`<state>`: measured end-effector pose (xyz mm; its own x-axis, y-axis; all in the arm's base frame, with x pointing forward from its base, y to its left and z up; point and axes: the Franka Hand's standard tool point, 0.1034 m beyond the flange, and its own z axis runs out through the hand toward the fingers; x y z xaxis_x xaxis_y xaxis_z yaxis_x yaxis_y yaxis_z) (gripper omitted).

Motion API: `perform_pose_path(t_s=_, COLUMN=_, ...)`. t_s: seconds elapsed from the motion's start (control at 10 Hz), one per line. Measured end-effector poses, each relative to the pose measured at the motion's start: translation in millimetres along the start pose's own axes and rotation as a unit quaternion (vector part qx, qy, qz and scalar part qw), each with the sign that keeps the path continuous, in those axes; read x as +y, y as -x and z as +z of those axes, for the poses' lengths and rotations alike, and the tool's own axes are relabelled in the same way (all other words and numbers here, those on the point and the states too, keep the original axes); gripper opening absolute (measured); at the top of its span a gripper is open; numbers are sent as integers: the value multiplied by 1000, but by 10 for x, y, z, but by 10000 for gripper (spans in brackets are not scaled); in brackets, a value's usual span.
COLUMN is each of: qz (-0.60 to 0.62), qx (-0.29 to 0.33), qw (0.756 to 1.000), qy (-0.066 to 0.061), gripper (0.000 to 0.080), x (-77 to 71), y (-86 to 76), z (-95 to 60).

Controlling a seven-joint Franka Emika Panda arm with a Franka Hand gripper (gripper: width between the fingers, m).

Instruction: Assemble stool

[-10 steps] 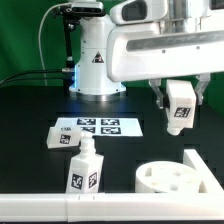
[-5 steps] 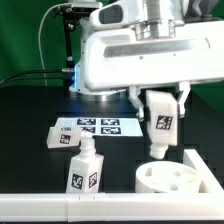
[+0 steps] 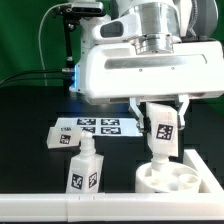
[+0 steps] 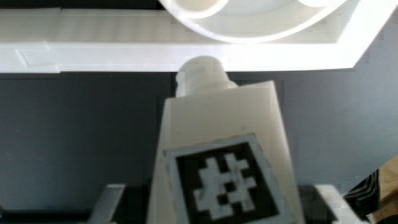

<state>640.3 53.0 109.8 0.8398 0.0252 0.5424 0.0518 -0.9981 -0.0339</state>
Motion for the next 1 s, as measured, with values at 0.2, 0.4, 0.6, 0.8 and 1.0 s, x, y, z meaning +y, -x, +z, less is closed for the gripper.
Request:
perform_pose_path(t_s=0.2, qz=19, qx=-29, qw=999, qy=-11, gripper=318, x=189, y=44, z=21)
perform_pose_path(t_s=0.4, qz=23, qx=-33, qw=999, qy=-23, gripper=318, x=34, y=101, z=30)
perform_pose_path(t_s=0.6, qz=22, qx=-34, qw=999, qy=-22, gripper=318, x=63, y=113, z=39)
perform_pose_path(t_s=0.8, qz=23, qx=-33, qw=999, qy=-23, gripper=318, x=97, y=156, z=83)
perform_pose_path(t_s=1.0, qz=23, qx=-39, qw=999, qy=-24, gripper=318, x=72, y=230, z=139)
